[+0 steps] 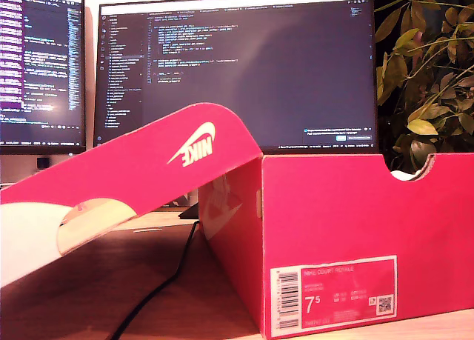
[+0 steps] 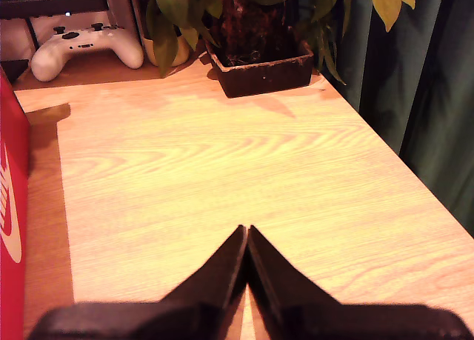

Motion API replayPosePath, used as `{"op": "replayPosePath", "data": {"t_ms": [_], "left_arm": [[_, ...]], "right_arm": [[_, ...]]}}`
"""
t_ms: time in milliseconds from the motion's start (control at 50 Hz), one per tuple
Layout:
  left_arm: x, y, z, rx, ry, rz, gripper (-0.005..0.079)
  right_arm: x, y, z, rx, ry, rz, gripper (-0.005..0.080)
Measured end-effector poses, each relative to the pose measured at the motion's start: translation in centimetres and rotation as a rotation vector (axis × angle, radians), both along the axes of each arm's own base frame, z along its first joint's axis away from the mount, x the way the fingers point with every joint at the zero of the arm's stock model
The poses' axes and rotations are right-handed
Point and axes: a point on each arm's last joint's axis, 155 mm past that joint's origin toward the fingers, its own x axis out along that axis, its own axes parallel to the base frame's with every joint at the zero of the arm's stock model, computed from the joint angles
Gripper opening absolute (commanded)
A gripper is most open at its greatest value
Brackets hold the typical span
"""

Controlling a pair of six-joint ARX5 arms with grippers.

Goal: Close the red shoebox by pushing the lid with your left arm and holding the box in place with your right arm

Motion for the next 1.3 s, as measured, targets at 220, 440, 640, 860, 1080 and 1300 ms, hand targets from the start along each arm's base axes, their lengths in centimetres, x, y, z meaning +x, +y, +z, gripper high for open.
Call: {"op": "replayPosePath", "data": {"t_ms": [220,440,640,860,1080,1300], "left_arm": [[0.0,-0.1,0.0,-0.016,0.003,0.0,-0.0019],[-0.1,-0.7,0.3,-0.24,0.049,0.018,-0.0019],[-0.2,-2.5,2.7,-0.387,0.006,-0.062,-0.0019],[-0.7,-3.6,2.8,-0.494,0.054,-0.106,-0.0019],[-1.2,-3.9,5.9,-0.523,0.011,-0.131,-0.0019],[-1.9,-4.7,9.7,-0.565,0.028,-0.176,-0.0019]], "right_arm": [[0.0,0.0,0.0,0.001,-0.001,0.0,-0.0012],[0.4,0.8,1.0,0.256,-0.084,-0.031,-0.0012],[1.0,3.2,2.6,0.419,-0.146,0.068,-0.0012],[0.9,4.1,4.1,0.45,-0.172,0.114,-0.0012],[0.0,4.2,9.3,0.426,-0.261,0.139,-0.0012],[-0.3,4.7,12.3,0.357,-0.206,0.173,-0.0012]]}}
